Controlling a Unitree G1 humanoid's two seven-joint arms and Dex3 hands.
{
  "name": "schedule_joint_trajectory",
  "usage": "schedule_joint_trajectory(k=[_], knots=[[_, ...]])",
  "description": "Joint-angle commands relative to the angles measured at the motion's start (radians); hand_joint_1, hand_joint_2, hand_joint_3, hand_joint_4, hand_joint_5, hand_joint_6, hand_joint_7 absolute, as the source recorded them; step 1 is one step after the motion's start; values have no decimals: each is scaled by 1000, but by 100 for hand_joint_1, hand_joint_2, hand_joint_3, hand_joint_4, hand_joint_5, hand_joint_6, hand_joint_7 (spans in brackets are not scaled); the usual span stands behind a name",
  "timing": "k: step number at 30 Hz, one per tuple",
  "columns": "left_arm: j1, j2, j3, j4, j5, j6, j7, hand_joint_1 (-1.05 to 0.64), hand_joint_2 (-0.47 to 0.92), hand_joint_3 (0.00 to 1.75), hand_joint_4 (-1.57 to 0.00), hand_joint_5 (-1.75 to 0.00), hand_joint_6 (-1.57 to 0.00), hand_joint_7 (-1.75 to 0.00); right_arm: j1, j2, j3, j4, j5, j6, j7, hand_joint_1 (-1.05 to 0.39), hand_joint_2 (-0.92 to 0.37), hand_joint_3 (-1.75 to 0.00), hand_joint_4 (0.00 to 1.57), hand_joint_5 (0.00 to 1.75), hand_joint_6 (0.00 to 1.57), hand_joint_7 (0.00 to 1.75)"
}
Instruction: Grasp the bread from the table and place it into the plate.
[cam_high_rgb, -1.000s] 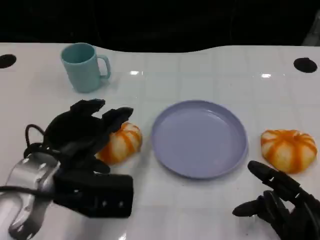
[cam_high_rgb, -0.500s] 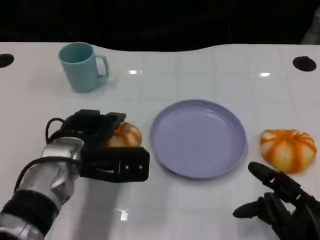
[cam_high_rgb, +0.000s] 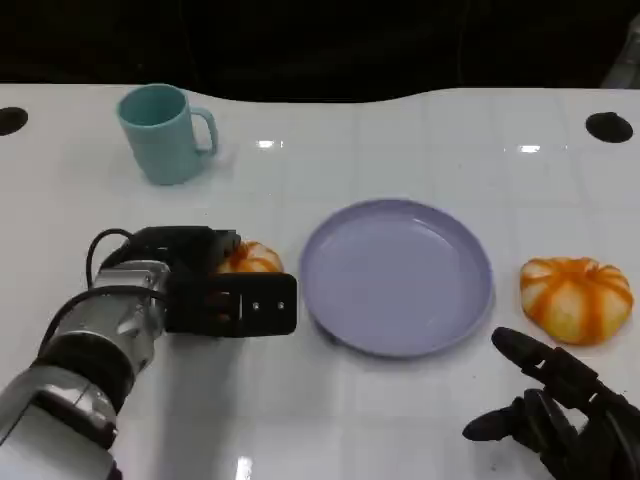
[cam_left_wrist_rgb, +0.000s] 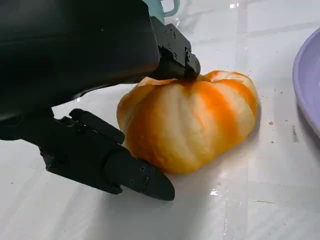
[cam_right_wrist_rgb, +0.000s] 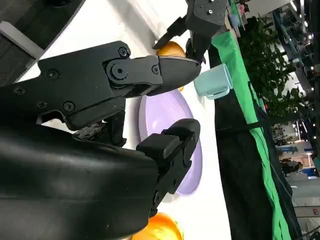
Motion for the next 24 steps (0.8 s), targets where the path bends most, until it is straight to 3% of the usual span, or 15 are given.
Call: schedule_joint_trajectory(k=[1,3,4,5,6,7,8,9,10,12,17,18,19,21,24], knots=[[-16,6,9,52,-36,-42,35,-33,87,15,-52,-25,-55,-10,8,-17,-10,-16,0,-10,-5,-74,-92,-34,74,106,102,17],[-20,5,17,73,-51,-54,82,-29,91,23,-72,-35,-71,-13,8,-19,-12,-16,3,-6,-4,-74,-92,-34,74,106,102,17],[-21,3,17,77,-53,-51,110,-31,90,12,-75,-93,-97,-19,7,-21,-13,-16,4,-5,-2,-74,-92,-34,74,107,102,17],[-15,-1,24,78,-58,-48,171,-31,91,7,-73,-118,-107,-20,7,-22,-15,-16,8,0,-1,-74,-92,-34,74,107,102,17],[-10,-3,28,79,-61,-48,215,-31,92,13,-70,-150,-108,-22,6,-23,-16,-16,11,3,0,-74,-92,-33,74,107,102,17],[-8,-5,30,81,-64,-49,241,-30,92,15,-69,-162,-108,-22,6,-23,-17,-17,13,5,0,-74,-92,-33,74,107,102,17],[-5,-6,35,80,-70,-46,272,-30,92,16,-68,-168,-108,-23,5,-25,-18,-14,17,6,4,-74,-92,-33,74,107,102,17],[-5,-7,37,80,-74,-43,288,-27,92,23,-69,-172,-81,-89,4,-27,-18,-12,20,7,8,-74,-92,-33,74,107,103,18],[-5,-8,38,81,-77,-42,300,-26,92,25,-70,-173,-66,-121,3,-28,-19,-11,21,7,10,-74,-92,-33,74,107,103,18],[-6,-9,36,83,-82,-41,309,-26,92,27,-70,-174,-54,-148,3,-29,-20,-10,22,8,12,-74,-92,-33,74,108,102,18],[-7,-9,32,87,-86,-42,314,-26,92,28,-70,-175,-50,-156,2,-28,-21,-10,22,9,13,-74,-92,-32,73,108,102,18],[-4,-13,88,68,-142,-74,336,-26,92,28,-70,-175,-50,-156,0,-28,-23,-3,21,2,15,-74,-92,-32,73,108,102,18],[-3,-16,130,54,-186,-99,353,-21,84,54,-77,-175,-54,-167,-2,-28,-24,3,20,-4,16,-74,-92,-32,73,108,102,18],[-10,-18,172,27,-234,-133,361,-18,71,85,-82,-175,-59,-173,-5,-28,-27,9,19,-8,17,-75,-92,-32,73,108,103,18],[-19,-17,169,2,-238,-159,348,-15,66,94,-83,-175,-62,-174,-7,-28,-29,14,21,-7,21,-75,-92,-32,73,108,103,18]])
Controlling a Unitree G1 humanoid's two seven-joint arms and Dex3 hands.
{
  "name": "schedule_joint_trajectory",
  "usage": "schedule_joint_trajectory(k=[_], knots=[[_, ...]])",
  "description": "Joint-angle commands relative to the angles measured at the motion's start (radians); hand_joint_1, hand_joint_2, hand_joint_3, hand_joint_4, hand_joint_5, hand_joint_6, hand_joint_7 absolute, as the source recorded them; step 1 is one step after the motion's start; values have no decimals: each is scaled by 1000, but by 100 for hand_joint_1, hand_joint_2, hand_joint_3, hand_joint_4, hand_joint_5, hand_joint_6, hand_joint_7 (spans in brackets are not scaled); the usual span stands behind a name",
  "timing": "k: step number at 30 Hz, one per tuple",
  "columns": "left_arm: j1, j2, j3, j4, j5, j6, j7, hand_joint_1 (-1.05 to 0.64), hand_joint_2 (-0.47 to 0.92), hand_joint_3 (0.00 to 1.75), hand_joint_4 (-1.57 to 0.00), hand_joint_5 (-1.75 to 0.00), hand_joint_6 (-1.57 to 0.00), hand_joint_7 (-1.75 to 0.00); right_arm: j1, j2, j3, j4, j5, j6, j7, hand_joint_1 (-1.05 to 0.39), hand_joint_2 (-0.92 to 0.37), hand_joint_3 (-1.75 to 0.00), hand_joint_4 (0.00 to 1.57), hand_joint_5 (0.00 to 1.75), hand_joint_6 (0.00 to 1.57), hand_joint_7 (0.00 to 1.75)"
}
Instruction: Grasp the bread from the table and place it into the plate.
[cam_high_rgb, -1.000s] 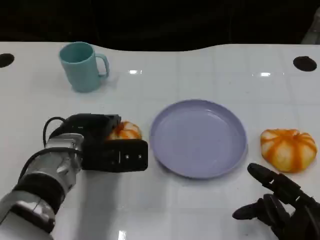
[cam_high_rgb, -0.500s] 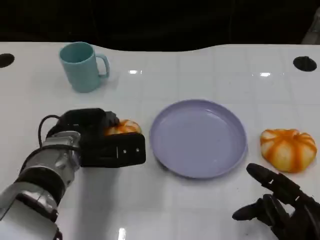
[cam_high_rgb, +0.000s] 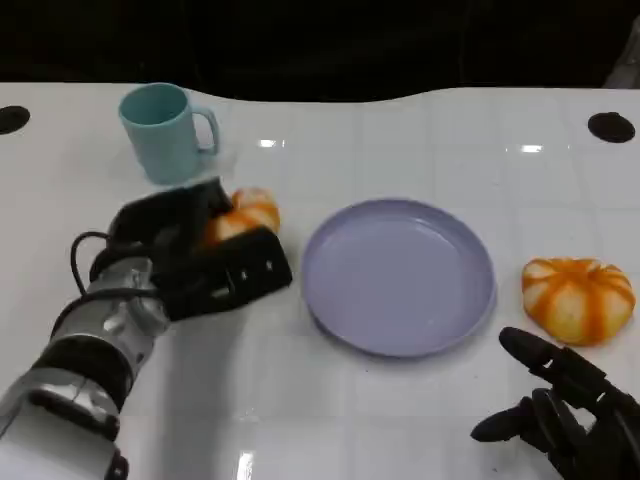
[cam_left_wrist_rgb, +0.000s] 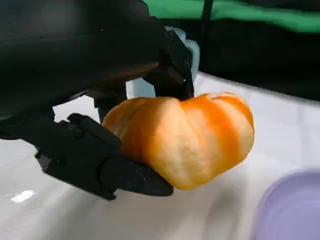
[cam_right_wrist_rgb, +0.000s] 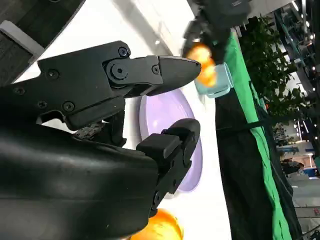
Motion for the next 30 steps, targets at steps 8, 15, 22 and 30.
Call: schedule_joint_trajectory(k=[8,15,22,30], knots=[[-58,-17,-30,-143,5,-157,-21,-12,52,103,-83,-175,-63,-175,-10,-13,-16,17,5,-7,7,-76,-92,-31,75,108,104,18],[-100,-61,-79,-173,31,-226,-48,-13,47,114,-86,-175,-65,-175,-5,-9,-13,3,3,3,-2,-76,-92,-30,75,109,105,19],[-124,-109,-125,-135,54,-260,-94,-18,48,112,-91,-175,-70,-175,-1,-5,-11,-6,17,14,2,-75,-92,-29,75,109,104,19],[-146,-174,-169,-48,81,-227,-132,-21,58,109,-92,-175,-73,-175,-1,-5,-9,-3,25,5,16,-74,-92,-30,74,107,103,18]])
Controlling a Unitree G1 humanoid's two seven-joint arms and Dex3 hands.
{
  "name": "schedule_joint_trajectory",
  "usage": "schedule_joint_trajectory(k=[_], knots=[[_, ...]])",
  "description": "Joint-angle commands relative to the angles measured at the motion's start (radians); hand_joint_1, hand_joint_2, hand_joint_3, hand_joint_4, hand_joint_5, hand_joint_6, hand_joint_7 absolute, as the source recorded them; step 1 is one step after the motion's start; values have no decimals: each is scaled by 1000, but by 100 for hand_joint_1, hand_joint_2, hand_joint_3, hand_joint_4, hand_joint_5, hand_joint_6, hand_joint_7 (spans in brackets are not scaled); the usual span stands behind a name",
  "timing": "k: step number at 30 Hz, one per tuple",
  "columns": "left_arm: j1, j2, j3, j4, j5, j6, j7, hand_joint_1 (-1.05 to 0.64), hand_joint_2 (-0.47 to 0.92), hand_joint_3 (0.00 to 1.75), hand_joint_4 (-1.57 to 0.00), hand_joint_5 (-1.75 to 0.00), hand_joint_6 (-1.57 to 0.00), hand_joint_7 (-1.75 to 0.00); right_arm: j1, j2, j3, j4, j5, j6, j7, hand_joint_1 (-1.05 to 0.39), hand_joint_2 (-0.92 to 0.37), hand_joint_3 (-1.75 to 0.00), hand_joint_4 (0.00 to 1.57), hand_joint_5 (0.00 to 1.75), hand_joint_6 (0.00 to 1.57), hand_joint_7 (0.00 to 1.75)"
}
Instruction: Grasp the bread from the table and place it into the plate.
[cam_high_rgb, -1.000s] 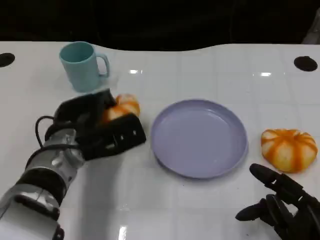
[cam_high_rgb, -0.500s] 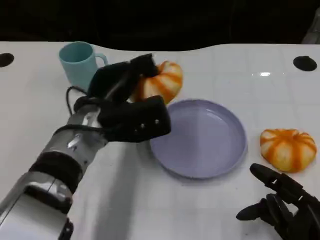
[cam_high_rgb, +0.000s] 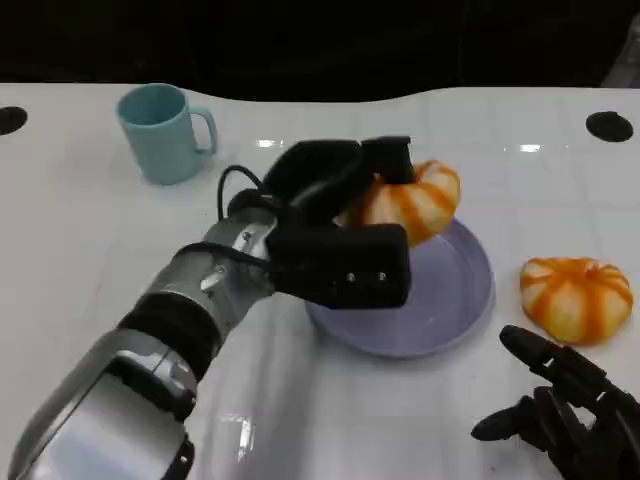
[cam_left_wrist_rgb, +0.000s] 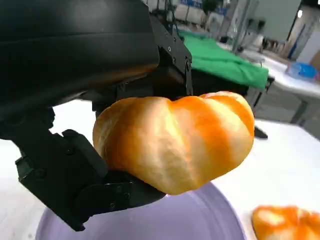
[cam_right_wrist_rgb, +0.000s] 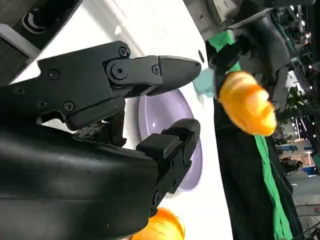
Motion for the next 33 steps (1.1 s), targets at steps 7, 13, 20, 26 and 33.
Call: schedule_joint_trajectory(k=[7,13,20,26,33], knots=[[-67,-57,-52,84,59,101,-7,-19,65,86,-87,-175,-65,-175,8,-6,0,-16,5,0,-2,-74,-92,-30,75,107,104,18],[-82,-68,-49,102,49,140,-57,-20,71,64,-77,-175,-81,-104,7,-5,3,-11,-4,-12,-4,-74,-92,-30,75,106,103,18],[-91,-59,-50,116,44,150,-159,-40,92,19,-59,-42,-63,-2,9,-8,5,-14,-10,-17,-7,-74,-92,-31,75,107,103,18],[-101,-41,-74,117,69,163,-191,-62,92,29,-37,-9,-38,0,11,-9,4,-19,-10,-11,-13,-74,-92,-31,74,107,103,18],[-74,25,-41,63,16,95,-250,-69,92,44,-34,-6,-38,-1,8,-10,4,-14,-9,-18,-12,-74,-92,-32,74,107,102,18]])
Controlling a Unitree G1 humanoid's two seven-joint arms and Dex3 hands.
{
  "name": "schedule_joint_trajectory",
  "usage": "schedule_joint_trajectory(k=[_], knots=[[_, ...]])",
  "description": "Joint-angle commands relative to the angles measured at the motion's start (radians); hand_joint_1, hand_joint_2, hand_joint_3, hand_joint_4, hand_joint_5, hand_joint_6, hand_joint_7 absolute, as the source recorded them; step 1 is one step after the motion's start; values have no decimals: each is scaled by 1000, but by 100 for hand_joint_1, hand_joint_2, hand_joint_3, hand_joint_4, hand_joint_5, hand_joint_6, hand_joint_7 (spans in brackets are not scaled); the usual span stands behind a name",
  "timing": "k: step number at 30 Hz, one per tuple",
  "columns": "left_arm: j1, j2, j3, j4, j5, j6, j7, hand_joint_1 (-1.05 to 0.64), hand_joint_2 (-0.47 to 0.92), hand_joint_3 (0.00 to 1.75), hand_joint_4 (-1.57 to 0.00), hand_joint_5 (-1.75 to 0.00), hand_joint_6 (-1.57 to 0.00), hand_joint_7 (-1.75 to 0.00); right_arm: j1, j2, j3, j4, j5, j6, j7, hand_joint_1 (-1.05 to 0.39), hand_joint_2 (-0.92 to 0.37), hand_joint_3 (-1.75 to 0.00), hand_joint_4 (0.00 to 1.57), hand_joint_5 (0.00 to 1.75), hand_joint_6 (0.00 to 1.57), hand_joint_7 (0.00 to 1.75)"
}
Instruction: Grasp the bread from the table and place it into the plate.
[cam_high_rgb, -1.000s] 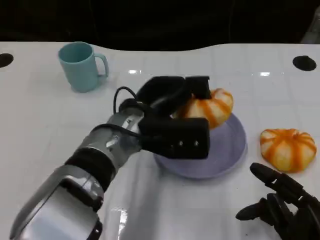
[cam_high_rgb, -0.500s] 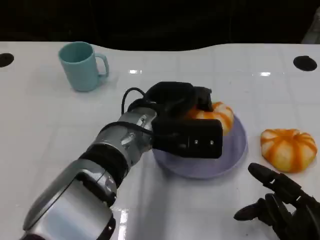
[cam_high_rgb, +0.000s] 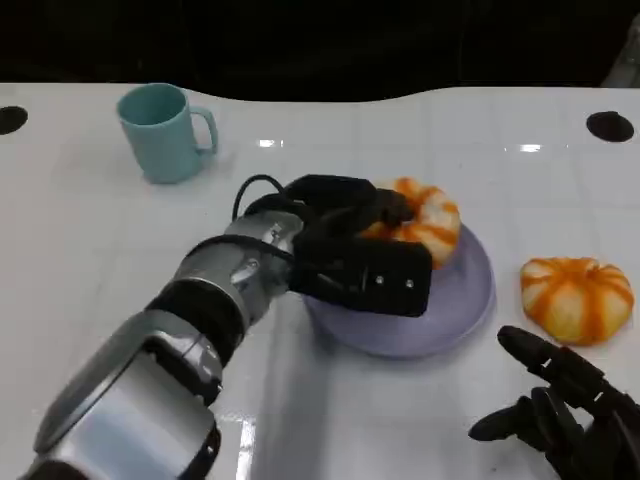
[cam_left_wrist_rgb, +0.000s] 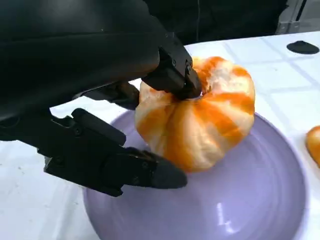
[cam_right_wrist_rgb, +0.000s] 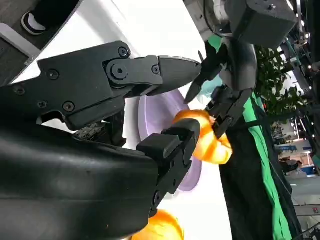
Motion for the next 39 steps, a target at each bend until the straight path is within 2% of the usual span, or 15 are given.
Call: schedule_joint_trajectory(k=[1,11,12,13,16,19,20,21,23,25,29,32,36,37,39], knots=[[12,65,50,-56,-59,-71,-64,-68,92,45,-34,-6,-39,-2,5,-15,-4,-12,-2,-1,-5,-74,-92,-31,74,108,103,18],[115,142,142,-238,-180,-102,-210,-67,92,48,-42,-9,-46,-4,-2,-25,-10,-3,7,5,1,-75,-92,-32,74,108,103,18],[136,154,161,-269,-206,-112,-230,-61,92,44,-62,-19,-60,-10,-3,-26,-12,-2,10,9,1,-75,-92,-31,74,108,103,18],[152,162,176,-296,-229,-115,-251,-59,92,42,-69,-22,-65,-12,-4,-26,-13,-2,12,12,0,-74,-92,-31,74,108,103,18],[165,166,186,-336,-243,-86,-276,-56,92,38,-76,-25,-73,-14,-5,-27,-13,1,5,9,-4,-75,-92,-31,74,109,104,18],[155,163,156,-334,-180,-71,-202,-56,92,33,-81,-30,-81,-16,-4,-26,-11,3,5,2,2,-74,-92,-31,74,109,103,18],[148,158,146,-331,-161,-58,-186,-56,92,32,-70,-49,-82,-17,-2,-26,-10,1,3,-1,2,-74,-92,-31,74,108,103,18],[143,155,140,-330,-150,-48,-178,-57,92,31,-51,-80,-82,-18,-1,-26,-9,0,0,-3,1,-74,-92,-31,74,109,103,18],[130,149,123,-322,-123,-32,-164,-57,92,31,-40,-98,-82,-19,1,-24,-7,-3,3,1,1,-74,-92,-32,74,109,103,18],[118,145,105,-312,-96,-22,-151,-61,92,32,-26,-103,-82,-22,2,-23,-7,-6,6,6,0,-74,-92,-31,74,109,103,18],[101,131,89,-289,-72,3,-157,-62,92,32,-22,-106,-82,-23,5,-22,-4,-10,2,4,-4,-74,-92,-31,74,109,103,18],[72,111,59,-243,-47,38,-184,-67,92,28,-11,-88,-87,-24,8,-21,-1,-16,-3,0,-8,-74,-92,-31,74,109,103,18],[65,107,55,-229,-46,38,-183,-68,92,28,-11,-84,-88,-24,9,-21,0,-17,-2,0,-9,-74,-92,-32,74,109,103,18],[59,108,47,-213,-41,36,-194,-68,92,29,-13,-81,-86,-23,10,-23,1,-21,-4,1,-9,-74,-92,-32,74,109,103,18],[51,109,35,-191,-34,32,-208,-69,92,31,-25,-56,-80,-15,11,-25,3,-25,-6,2,-10,-74,-92,-32,73,109,102,18]])
